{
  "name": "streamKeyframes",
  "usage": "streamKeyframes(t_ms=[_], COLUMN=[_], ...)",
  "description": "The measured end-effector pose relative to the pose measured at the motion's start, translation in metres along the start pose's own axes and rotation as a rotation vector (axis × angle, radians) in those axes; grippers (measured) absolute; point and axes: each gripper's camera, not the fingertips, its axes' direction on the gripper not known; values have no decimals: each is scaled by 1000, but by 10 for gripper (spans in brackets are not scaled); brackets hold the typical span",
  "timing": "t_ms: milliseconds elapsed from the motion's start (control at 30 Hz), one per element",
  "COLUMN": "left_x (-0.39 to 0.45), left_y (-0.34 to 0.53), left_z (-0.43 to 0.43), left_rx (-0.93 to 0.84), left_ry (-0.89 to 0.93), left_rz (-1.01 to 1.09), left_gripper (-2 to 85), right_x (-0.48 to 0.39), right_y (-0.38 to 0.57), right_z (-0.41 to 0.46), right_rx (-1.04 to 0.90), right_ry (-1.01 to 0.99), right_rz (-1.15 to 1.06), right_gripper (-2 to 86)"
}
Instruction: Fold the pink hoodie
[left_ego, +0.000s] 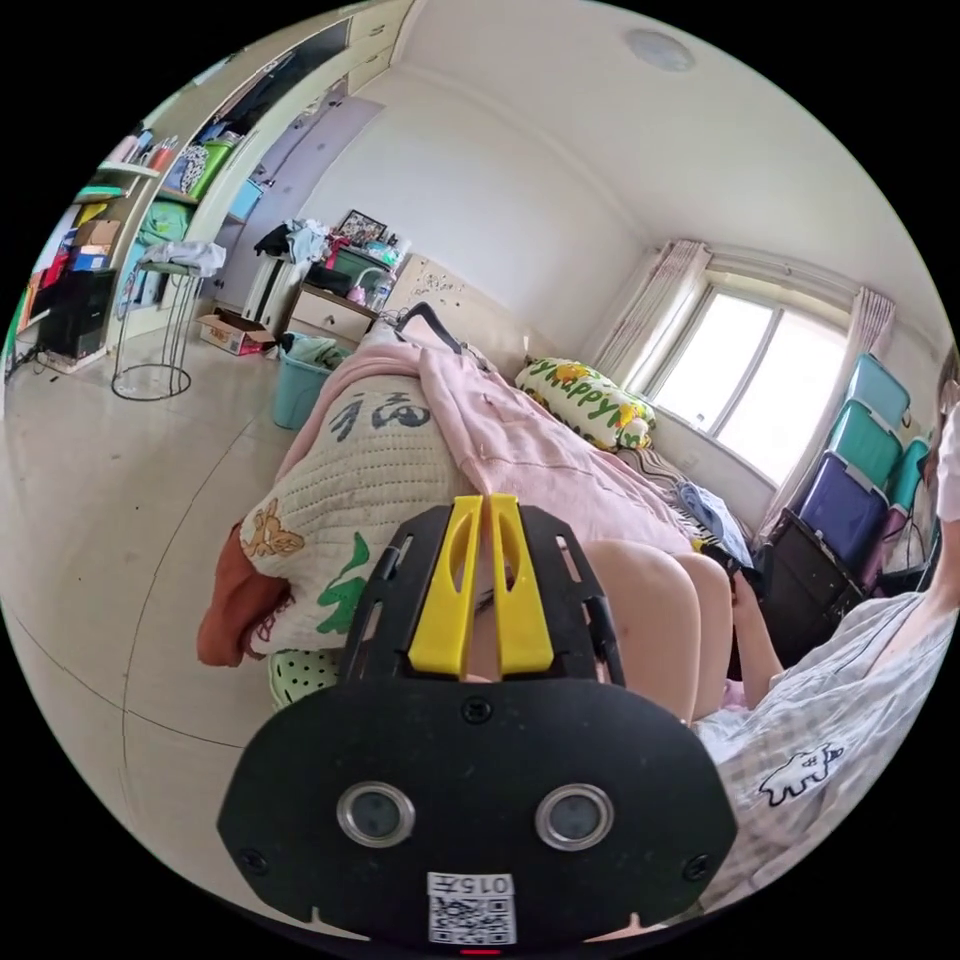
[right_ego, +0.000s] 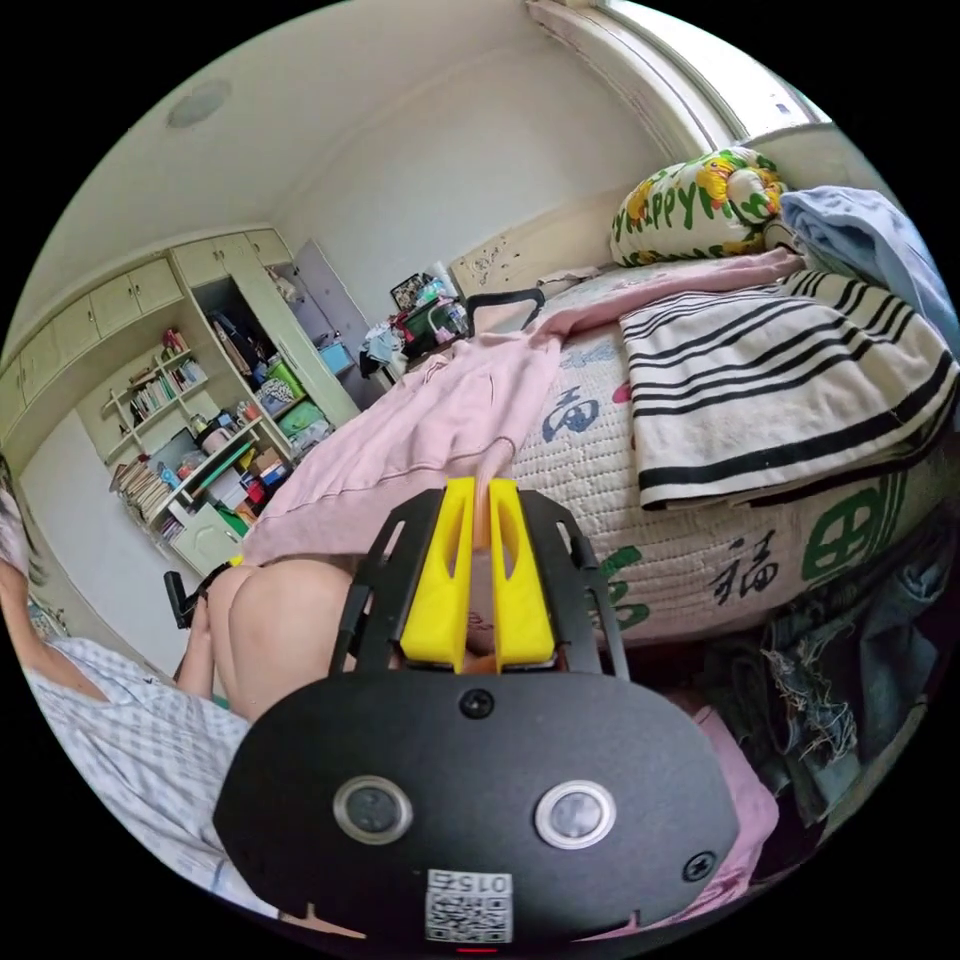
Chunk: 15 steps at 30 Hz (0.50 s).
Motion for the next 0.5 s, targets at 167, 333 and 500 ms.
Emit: streamKeyframes(t_ms=[167, 333, 500], left_x=[39, 93, 109], left_y=[4, 13, 24], left_z=[29, 52, 54], left_rx=[-98, -111, -78], left_ry=[-229, -462, -477], left_rz=[100, 232, 223], left_gripper=[2, 0, 0], right_x=[-17, -49, -79], right_y=[18, 33, 38], right_z=[51, 73, 98], right_rx=[-92, -31, -34], right_ry=[190, 344, 497], right_rz=[-74, -147, -207], right_gripper=[14, 14, 16])
